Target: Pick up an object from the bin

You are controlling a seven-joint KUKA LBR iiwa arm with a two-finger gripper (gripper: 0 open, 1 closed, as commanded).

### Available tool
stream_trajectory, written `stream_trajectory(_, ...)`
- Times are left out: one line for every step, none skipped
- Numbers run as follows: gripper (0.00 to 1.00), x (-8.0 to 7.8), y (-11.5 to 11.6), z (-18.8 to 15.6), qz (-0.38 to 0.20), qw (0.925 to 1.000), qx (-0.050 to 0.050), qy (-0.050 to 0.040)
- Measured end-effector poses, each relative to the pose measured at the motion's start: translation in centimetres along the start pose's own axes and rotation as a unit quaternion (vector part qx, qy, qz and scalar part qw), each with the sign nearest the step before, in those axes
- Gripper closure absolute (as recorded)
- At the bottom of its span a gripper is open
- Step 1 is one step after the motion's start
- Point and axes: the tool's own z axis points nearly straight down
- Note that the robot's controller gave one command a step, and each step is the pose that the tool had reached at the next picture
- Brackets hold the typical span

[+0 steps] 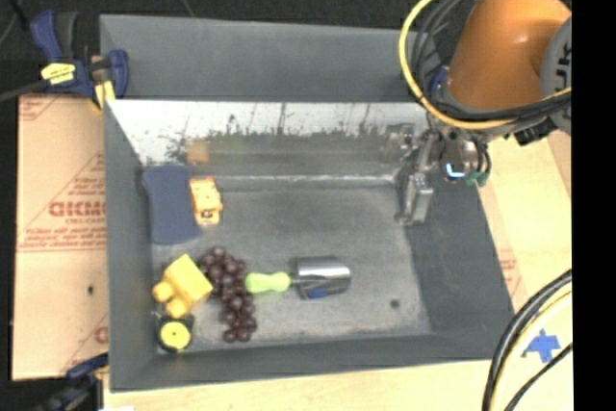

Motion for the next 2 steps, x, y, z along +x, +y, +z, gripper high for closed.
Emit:
stream_trajectory(0.0, 1.3, 2.8, 6.0, -0.044, 0.999, 0.0, -0.0005)
stream_trajectory(0.0, 3.5, 7.0, 7.5, -0.034, 0.9994, 0.0, 0.0014)
